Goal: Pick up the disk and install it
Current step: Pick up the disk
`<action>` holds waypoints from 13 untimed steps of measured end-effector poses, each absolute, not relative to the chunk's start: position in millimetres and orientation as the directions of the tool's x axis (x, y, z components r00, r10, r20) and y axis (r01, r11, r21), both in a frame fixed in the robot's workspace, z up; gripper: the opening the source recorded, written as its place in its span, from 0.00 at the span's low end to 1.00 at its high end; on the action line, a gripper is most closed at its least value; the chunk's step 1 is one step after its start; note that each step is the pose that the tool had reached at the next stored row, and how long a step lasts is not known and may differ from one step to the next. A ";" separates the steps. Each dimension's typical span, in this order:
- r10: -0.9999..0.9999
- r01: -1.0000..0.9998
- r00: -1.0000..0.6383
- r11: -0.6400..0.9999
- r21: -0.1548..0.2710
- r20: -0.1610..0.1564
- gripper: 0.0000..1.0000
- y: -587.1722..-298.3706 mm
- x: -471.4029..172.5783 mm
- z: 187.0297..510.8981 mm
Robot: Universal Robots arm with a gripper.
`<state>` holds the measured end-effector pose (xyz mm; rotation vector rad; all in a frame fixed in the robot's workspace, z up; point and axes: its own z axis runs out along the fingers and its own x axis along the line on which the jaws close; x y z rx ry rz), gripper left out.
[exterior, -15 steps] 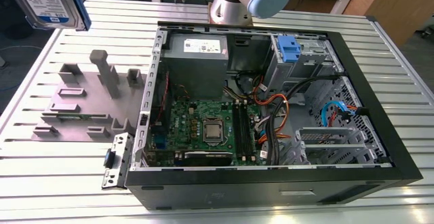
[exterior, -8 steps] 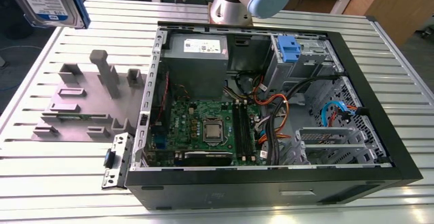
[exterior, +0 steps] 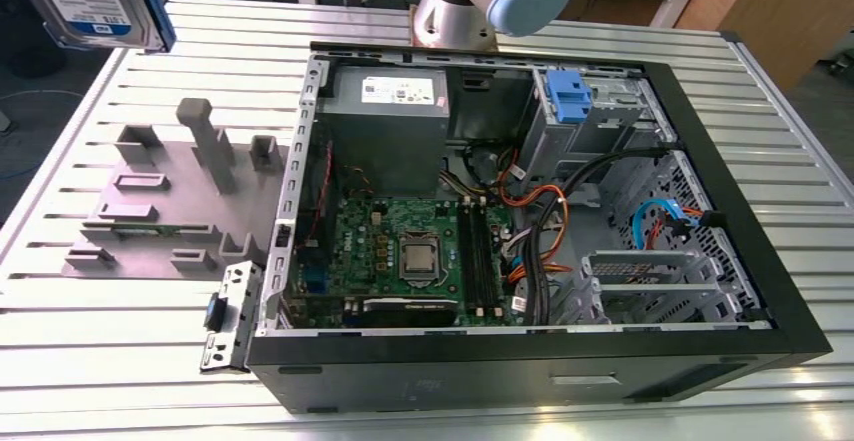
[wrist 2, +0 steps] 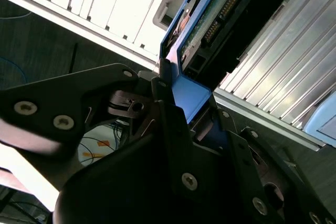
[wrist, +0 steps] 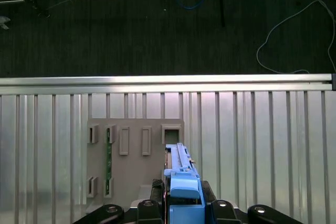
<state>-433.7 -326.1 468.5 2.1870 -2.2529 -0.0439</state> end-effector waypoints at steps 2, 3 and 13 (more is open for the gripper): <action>-0.999 -0.999 -0.030 0.029 0.021 -0.018 0.36 -326.1 -433.7 469.8; -0.999 -0.999 -0.030 0.029 0.021 -0.018 0.36 -326.1 -433.7 470.5; -0.999 -0.999 -0.030 0.029 0.021 -0.019 0.36 -326.1 -433.7 477.3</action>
